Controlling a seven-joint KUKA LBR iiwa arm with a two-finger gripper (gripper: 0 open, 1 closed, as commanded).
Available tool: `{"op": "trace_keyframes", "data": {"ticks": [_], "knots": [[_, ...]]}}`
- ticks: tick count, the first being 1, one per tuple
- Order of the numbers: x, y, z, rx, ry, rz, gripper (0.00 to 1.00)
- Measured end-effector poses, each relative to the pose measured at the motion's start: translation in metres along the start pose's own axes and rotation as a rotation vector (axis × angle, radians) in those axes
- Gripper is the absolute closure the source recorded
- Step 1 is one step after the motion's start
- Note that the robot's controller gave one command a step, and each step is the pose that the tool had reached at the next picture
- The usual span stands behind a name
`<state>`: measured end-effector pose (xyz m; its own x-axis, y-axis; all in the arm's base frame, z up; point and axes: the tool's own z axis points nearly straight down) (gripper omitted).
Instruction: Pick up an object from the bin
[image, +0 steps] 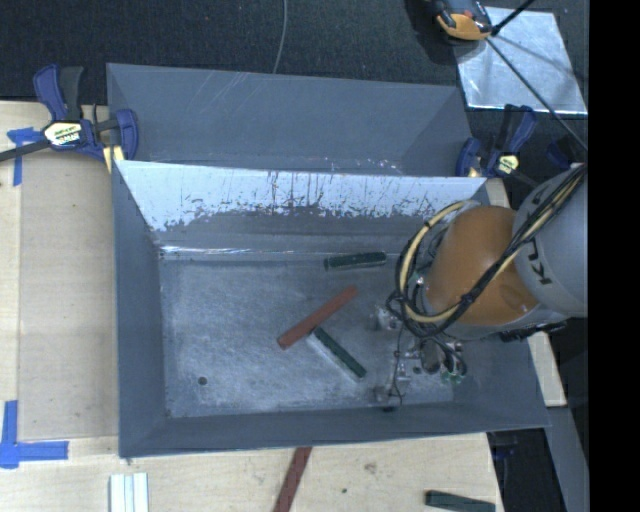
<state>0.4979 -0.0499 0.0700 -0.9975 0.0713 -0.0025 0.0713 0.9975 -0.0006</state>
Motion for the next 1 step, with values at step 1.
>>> {"op": "trace_keyframes", "data": {"ticks": [1], "knots": [[-0.0302, 0.0605, -0.0087, 0.000, 0.001, -0.022, 0.00]]}}
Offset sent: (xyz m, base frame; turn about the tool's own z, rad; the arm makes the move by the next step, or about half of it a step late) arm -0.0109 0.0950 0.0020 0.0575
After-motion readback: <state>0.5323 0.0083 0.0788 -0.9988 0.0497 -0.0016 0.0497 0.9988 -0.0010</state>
